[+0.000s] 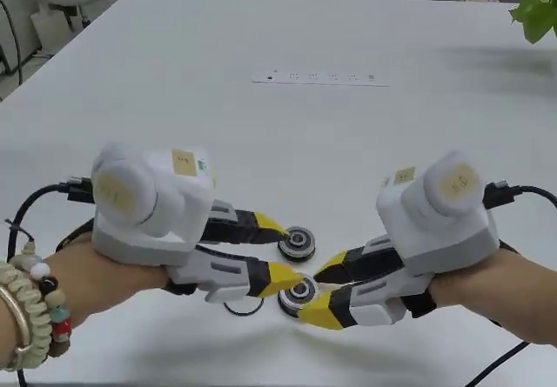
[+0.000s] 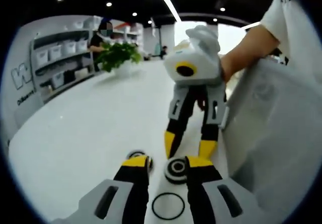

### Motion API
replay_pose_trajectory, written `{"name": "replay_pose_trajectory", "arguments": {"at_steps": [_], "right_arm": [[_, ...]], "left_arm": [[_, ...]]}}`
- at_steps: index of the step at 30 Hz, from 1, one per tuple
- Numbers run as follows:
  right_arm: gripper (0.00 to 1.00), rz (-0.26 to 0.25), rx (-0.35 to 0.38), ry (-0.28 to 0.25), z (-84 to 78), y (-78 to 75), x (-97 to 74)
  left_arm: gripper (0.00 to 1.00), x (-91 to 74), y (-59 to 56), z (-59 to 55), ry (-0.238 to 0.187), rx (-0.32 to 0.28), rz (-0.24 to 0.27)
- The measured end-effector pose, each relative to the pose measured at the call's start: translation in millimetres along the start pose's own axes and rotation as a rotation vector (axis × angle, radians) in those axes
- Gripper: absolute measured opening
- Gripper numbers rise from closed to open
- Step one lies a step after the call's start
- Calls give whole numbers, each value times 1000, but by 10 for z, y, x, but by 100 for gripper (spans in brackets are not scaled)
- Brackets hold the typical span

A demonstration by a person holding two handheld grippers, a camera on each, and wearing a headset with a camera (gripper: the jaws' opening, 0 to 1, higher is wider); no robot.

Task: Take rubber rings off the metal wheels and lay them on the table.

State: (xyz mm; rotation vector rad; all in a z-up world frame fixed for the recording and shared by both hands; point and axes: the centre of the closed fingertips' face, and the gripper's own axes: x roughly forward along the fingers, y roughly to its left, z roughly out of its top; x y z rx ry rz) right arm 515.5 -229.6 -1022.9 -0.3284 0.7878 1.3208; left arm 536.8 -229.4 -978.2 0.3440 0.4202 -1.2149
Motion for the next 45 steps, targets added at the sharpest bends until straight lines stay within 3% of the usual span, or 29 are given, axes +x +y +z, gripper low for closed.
{"name": "replay_pose_trajectory", "arguments": {"at_steps": [4,10,11,15,18,21,26,30,33,38,42,45], "right_arm": [[29,4,16,-14,15,1,14],[25,-7,11,-22,12,-43,7],[24,-9,12,-26,13,-55,4],[21,-4,-3,-30,-9,-56,0],[21,-1,-14,-30,-7,-53,-2],[18,-15,-85,-10,-28,-63,-6],[12,-21,-103,4,-48,-64,-23],[1,-35,-138,9,-41,-86,-37],[1,-37,-133,14,-44,-93,-32],[0,-49,-71,27,-48,-125,-31],[0,-37,88,38,-59,-132,-36],[0,-53,125,51,-64,-144,-34]], "left_arm": [[28,89,-74,-72,31,18,-25],[25,163,-86,-204,73,25,-36],[24,165,-84,-179,53,5,-36],[20,150,-64,-224,57,-47,-29],[20,151,-76,-219,49,-18,-28],[20,149,-73,-216,46,-24,-25],[20,143,-78,-219,48,-9,-20],[20,141,-73,-222,51,6,-13],[20,140,-72,-220,47,8,-10],[20,145,-71,-215,46,7,-4],[20,148,-75,-211,50,14,-2],[20,151,-77,-207,56,33,-2]]}}
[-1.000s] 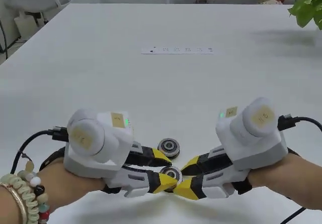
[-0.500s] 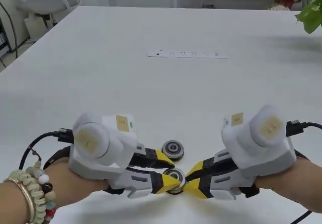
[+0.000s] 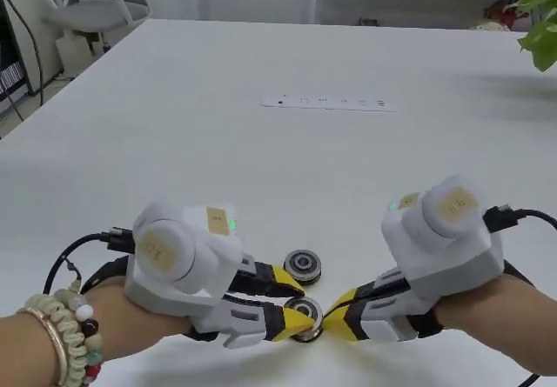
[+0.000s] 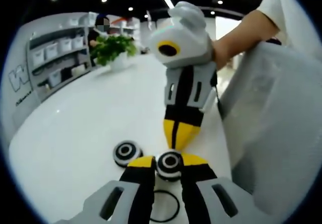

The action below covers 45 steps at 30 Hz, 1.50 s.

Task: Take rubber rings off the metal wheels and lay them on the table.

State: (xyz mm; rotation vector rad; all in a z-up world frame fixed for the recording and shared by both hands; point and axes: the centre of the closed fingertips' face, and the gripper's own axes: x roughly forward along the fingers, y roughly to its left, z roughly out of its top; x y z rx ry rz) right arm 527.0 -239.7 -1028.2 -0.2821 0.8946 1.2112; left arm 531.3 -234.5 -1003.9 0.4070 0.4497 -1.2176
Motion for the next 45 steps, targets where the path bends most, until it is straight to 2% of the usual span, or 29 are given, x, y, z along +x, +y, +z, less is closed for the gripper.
{"name": "replay_pose_trajectory", "arguments": {"at_steps": [1,3,4,5,9,11,13,15,17,20,21,23,24,26,31,45], "right_arm": [[0,-2,-3,-3,11,3,3],[0,-9,22,4,12,1,3],[0,-7,21,5,13,-3,-1],[0,-5,39,4,12,-9,-10],[0,21,173,-38,29,-16,-55],[0,57,270,-108,101,-40,-108],[0,94,345,-145,139,-32,-134],[0,97,369,-134,77,-62,-119],[0,125,438,-154,91,-43,-122],[0,143,491,-166,88,-60,-126],[0,146,506,-168,84,-61,-125],[0,160,545,-183,96,-70,-133],[0,158,559,-187,88,-91,-138],[0,167,592,-189,80,-97,-147],[0,174,586,-189,94,-65,-155],[0,190,553,-183,149,26,-138]], "left_arm": [[19,-1,-2,3,3,15,-1],[14,7,-74,-8,11,48,-38],[14,12,-42,0,9,46,-9],[14,17,-43,0,12,35,-11],[14,13,-21,-3,11,30,-8],[14,17,-16,-2,9,26,-6],[15,22,-10,3,7,18,-2],[15,29,-6,5,2,14,-2],[15,29,-8,6,-1,13,-3],[15,25,-8,4,-7,8,-6],[15,29,-2,6,-16,-10,-9],[15,28,-17,18,-43,-87,-16],[15,22,-15,19,-50,-103,-20],[15,20,-22,16,-47,-77,-23],[14,34,-37,22,-36,-34,-15],[14,11,-32,5,-25,-11,-11]]}}
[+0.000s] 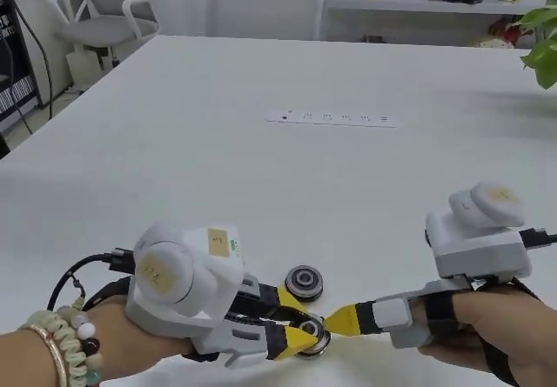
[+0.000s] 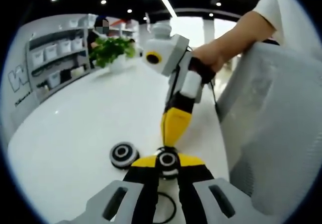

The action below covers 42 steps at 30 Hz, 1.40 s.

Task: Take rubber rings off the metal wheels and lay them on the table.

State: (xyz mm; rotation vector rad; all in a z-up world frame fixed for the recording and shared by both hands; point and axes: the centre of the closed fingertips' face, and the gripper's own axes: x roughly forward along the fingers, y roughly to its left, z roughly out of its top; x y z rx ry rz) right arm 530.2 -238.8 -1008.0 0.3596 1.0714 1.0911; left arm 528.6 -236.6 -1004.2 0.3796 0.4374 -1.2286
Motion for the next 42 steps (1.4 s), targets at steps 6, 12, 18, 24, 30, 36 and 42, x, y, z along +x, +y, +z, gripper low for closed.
{"name": "replay_pose_trajectory", "arguments": {"at_steps": [6,12,18,24,30,36,42], "right_arm": [[0,7,1,2,-2,16,0],[0,17,9,-2,2,64,8],[0,36,-9,-6,-2,144,21],[0,37,2,-12,0,159,17],[0,50,-24,-17,23,216,34],[0,22,-21,-9,16,148,23],[0,0,-25,2,-3,79,31]], "left_arm": [[14,-1,0,0,1,5,1],[14,-2,0,1,2,7,2],[14,0,-1,3,4,5,6],[14,3,-2,4,5,5,8],[14,5,-3,6,6,6,8],[14,6,-3,8,6,-5,13],[14,6,1,10,9,-28,12]]}}
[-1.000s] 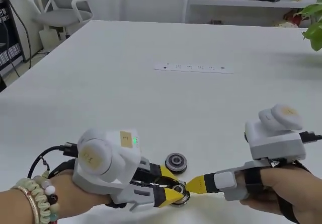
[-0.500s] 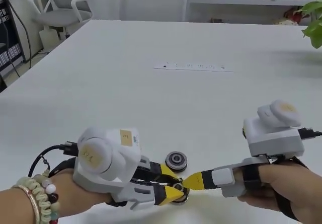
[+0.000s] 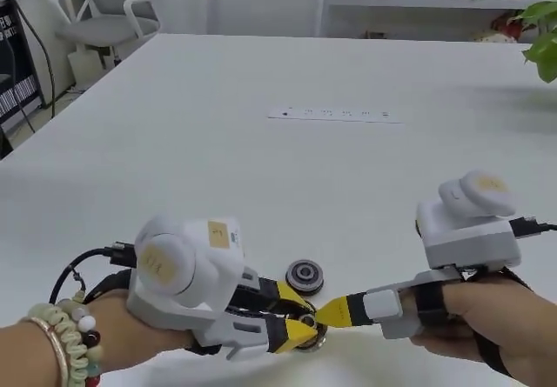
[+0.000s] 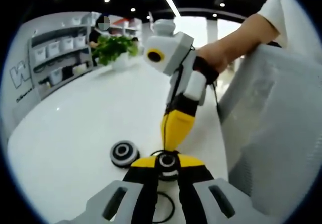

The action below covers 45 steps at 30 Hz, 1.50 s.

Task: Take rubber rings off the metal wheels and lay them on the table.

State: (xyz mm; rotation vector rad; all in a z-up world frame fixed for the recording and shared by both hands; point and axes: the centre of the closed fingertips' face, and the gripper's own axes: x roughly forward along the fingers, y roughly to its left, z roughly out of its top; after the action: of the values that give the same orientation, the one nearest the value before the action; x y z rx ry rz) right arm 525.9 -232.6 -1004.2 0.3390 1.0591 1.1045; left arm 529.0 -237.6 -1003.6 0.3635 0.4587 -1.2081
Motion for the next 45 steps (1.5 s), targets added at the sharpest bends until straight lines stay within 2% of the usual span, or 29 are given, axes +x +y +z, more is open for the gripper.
{"name": "replay_pose_trajectory", "arguments": {"at_steps": [3,6,9,13,15,17,21,24,29,35,40,45], "right_arm": [[0,-9,0,3,-5,-13,-2],[0,-19,5,4,0,-48,-12],[0,-21,13,0,17,-76,-21],[0,-19,12,-7,38,-83,-51],[0,-24,13,-15,51,-96,-65],[0,-29,13,-20,55,-115,-73],[0,-30,14,-27,78,-119,-87],[0,-30,12,-42,115,-117,-107],[0,-27,1,-44,129,-89,-112],[0,-24,-27,-38,134,-52,-110],[0,-26,-45,-39,151,-43,-126],[0,-31,-52,-63,205,-45,-185]], "left_arm": [[15,4,1,7,12,-12,-2],[15,5,-5,1,40,6,-3],[16,-10,8,6,68,95,8],[20,-49,4,60,72,113,8],[22,-82,10,109,66,139,11],[29,-118,18,149,68,182,17],[43,-198,-20,216,54,161,-4],[48,-253,-25,258,61,165,-16],[54,-402,-32,358,57,132,-22],[59,-650,39,360,92,148,22],[63,-893,96,492,45,124,75],[65,-1105,147,509,34,102,128]]}}
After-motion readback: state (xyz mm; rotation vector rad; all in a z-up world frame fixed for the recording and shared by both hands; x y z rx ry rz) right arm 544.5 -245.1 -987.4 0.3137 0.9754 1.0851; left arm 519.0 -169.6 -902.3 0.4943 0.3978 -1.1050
